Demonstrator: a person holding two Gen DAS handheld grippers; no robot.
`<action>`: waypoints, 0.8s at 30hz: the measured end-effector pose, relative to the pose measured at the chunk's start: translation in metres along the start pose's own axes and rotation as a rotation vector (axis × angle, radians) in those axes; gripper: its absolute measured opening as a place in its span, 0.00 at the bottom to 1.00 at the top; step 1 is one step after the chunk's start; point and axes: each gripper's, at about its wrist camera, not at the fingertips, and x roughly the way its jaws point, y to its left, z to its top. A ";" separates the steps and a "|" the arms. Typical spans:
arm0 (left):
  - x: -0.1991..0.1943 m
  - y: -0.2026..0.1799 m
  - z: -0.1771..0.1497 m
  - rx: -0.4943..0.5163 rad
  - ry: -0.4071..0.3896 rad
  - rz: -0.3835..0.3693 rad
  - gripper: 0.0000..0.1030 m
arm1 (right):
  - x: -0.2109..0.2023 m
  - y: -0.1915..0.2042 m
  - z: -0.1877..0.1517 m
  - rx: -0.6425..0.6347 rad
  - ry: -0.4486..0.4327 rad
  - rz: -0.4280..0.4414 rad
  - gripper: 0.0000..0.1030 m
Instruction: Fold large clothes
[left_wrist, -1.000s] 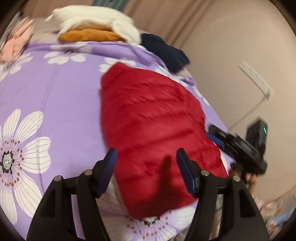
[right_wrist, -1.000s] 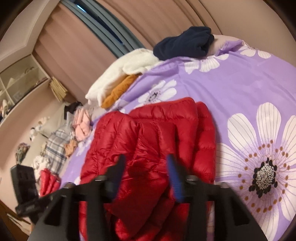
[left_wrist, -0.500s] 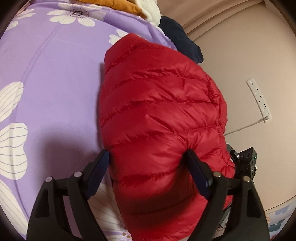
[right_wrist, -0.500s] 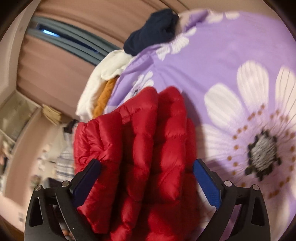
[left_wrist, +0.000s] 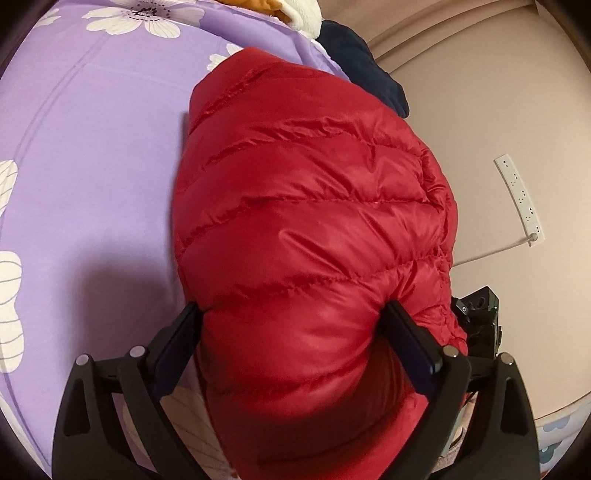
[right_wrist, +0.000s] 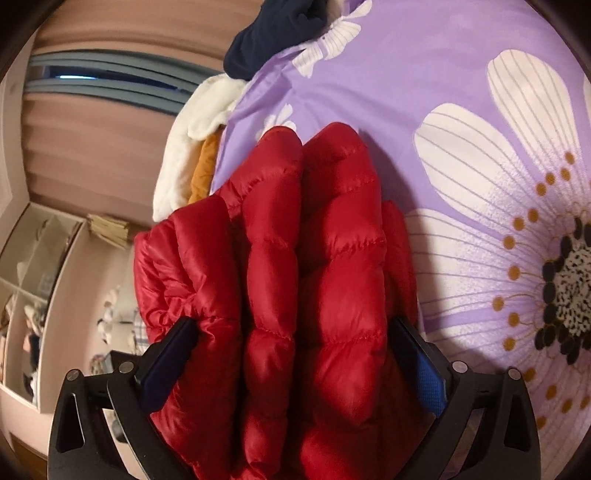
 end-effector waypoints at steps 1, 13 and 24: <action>0.001 -0.001 0.001 0.001 0.001 0.003 0.95 | 0.001 0.001 0.000 -0.006 0.004 0.002 1.00; 0.000 -0.013 -0.012 0.054 -0.015 0.063 0.96 | 0.008 0.022 -0.018 -0.124 -0.026 -0.011 0.83; -0.022 -0.039 -0.034 0.177 -0.103 0.156 0.81 | -0.011 0.062 -0.047 -0.299 -0.125 -0.056 0.51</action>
